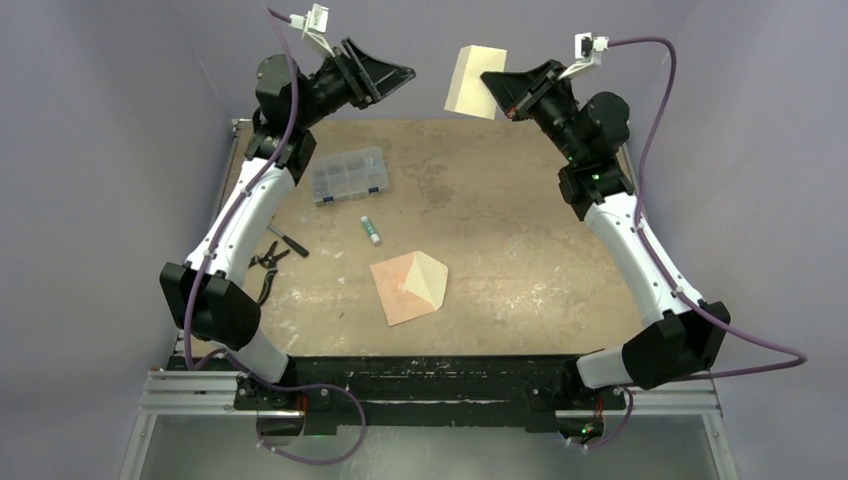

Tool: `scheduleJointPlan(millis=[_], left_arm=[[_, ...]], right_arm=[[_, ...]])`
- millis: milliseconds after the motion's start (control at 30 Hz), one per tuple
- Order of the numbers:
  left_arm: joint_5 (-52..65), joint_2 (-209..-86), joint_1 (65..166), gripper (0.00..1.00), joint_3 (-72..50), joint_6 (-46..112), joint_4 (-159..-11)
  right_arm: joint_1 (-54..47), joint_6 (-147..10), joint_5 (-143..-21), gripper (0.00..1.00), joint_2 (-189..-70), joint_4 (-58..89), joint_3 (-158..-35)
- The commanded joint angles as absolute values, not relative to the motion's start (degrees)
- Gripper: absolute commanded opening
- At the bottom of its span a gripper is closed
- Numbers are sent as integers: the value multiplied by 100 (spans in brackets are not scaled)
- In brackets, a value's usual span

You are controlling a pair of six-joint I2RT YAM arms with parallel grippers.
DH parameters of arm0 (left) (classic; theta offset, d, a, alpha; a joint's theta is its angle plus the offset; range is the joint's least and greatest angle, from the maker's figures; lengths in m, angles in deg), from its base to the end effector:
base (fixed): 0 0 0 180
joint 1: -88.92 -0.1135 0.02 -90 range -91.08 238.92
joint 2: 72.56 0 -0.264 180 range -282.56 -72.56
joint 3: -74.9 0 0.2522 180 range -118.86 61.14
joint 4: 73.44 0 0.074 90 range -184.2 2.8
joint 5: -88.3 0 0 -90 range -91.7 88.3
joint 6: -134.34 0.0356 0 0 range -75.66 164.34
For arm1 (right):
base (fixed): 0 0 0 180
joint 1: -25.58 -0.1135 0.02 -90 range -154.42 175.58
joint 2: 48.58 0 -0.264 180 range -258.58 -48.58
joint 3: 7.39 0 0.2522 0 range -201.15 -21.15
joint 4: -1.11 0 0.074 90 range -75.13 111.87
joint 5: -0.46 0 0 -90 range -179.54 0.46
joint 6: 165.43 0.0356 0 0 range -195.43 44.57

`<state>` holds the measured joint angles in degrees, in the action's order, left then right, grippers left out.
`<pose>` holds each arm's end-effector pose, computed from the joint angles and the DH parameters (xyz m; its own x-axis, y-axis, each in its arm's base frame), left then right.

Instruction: Place the letter into the envelope and seal it

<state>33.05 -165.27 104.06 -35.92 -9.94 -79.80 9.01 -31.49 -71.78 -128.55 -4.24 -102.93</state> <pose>0.3550 -0.1171 0.4766 -0.4968 -0.5566 -0.6658 0.5994 0.3348 -0.7271 0.3015 0.1010 0.4797 -0.1315 0.6503 -0.7482 -0.6297 0.5281 0.5697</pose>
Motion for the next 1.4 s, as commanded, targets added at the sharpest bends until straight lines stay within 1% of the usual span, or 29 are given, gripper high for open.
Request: scheduleJointPlan(millis=[0,67,200,367,600,633,700,833,933,1100,1167,1233,1300,1367], left_arm=[[3515,-16406,10884,59,-3615,-785,-7252],[3541,-16520,11088,60,-3620,-810,-7232],[3682,-16721,11397,60,-3648,-1070,-6980],[3875,-16781,11406,61,-3432,-1770,-6184],[3982,-16741,11406,60,-3411,-1739,-6198],[4002,-16728,11406,58,-3412,-1767,-6153],[4060,-16714,11406,51,-3390,-1843,-6030],[3943,-16616,11381,35,-3273,-1775,-6053],[3737,-16443,11358,26,-3168,-1526,-6184],[3767,-16414,11344,5,-3203,-1339,-6465],[3801,-16424,11336,0,-3202,-1320,-6492],[3811,-16423,11328,0,-3197,-1312,-6517],[3820,-16425,11310,0,-3194,-1307,-6532],[3826,-16415,11294,0,-3195,-1292,-6539]], right_arm=[[854,-3335,-6348,0,-12786,-627,-10316],[843,-3159,-5965,0,-12791,-954,-10228],[812,-2947,-5684,0,-12901,-1099,-10279],[809,-2555,-5427,0,-12974,-1470,-10175],[809,-1698,-5195,0,-13121,-2052,-10054],[809,-1616,-5174,0,-13142,-2071,-10044],[809,-1549,-5196,0,-13163,-2072,-10015],[809,-1490,-5330,0,-13148,-2055,-9925],[809,-1464,-5371,0,-13123,-2034,-9909],[809,-1478,-5541,1,-13045,-1974,-9880],[809,-1487,-5582,2,-13025,-1975,-9889],[809,-1488,-5617,7,-13029,-1969,-9906],[809,-1487,-5629,14,-13003,-1891,-9928],[809,-1506,-5693,29,-12927,-1779,-9913]])
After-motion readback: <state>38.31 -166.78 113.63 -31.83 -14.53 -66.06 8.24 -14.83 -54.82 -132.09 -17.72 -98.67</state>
